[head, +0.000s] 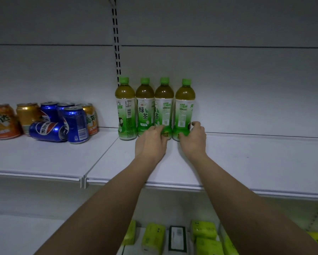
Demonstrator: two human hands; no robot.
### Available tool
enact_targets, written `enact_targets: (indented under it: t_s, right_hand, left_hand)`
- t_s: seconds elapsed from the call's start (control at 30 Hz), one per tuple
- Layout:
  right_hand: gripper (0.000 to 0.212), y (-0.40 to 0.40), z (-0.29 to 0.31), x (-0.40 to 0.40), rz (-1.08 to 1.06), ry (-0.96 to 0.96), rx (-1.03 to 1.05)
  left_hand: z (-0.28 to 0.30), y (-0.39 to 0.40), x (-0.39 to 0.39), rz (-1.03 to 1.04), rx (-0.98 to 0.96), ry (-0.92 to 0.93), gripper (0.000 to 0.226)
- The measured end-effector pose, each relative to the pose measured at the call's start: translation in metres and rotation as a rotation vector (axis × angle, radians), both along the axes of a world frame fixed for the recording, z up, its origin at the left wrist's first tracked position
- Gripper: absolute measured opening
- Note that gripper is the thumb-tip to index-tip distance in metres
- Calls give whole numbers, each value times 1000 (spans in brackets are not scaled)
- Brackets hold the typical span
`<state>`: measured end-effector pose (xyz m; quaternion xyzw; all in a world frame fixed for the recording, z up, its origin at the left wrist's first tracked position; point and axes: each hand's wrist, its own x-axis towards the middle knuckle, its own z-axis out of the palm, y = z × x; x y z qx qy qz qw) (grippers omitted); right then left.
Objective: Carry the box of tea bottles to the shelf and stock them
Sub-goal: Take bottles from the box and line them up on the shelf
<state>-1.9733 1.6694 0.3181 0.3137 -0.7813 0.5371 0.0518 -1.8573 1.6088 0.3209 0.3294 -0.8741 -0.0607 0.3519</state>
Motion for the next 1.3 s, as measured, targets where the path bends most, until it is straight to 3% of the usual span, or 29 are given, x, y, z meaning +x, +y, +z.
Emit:
enact_targets:
  t_s: [0.13,0.27,0.37,0.47,0.57,0.7,0.83,1.03,1.23,1.3]
  right_hand:
    - [24,50,3,32,146,-54,-50]
    - [6,111,-2,75,226,-21,-261]
    - [14,144,-14,112,295,-40,-355]
    - [13,159,-61,140,400,-121,-252]
    - [8,170,-142,158,431,-306,-5]
    - [12,208,-264,176,436,-573,437]
    - [15,246,-345,178,401,-797,713]
    - [37,288,-396,168,386,-846,902]
    - [21,307,-422,164,348,-849,1004]
    - [32,307,-438,158,254,-929,964]
  left_hand:
    - [-2,22,29,1,168,61,44]
    - [-16,58,82,-30,87,199,31]
    - [-40,82,124,-60,-1,381,21]
    - [-92,103,156,-27,42,467,17]
    - [-175,133,182,24,275,359,17]
    - [-288,177,220,124,702,-50,14]
    - [-349,219,248,170,966,-210,15]
    - [-403,260,262,273,1205,-370,15]
    - [-417,265,254,204,1245,-518,20]
    - [-423,264,240,152,1233,-545,24]
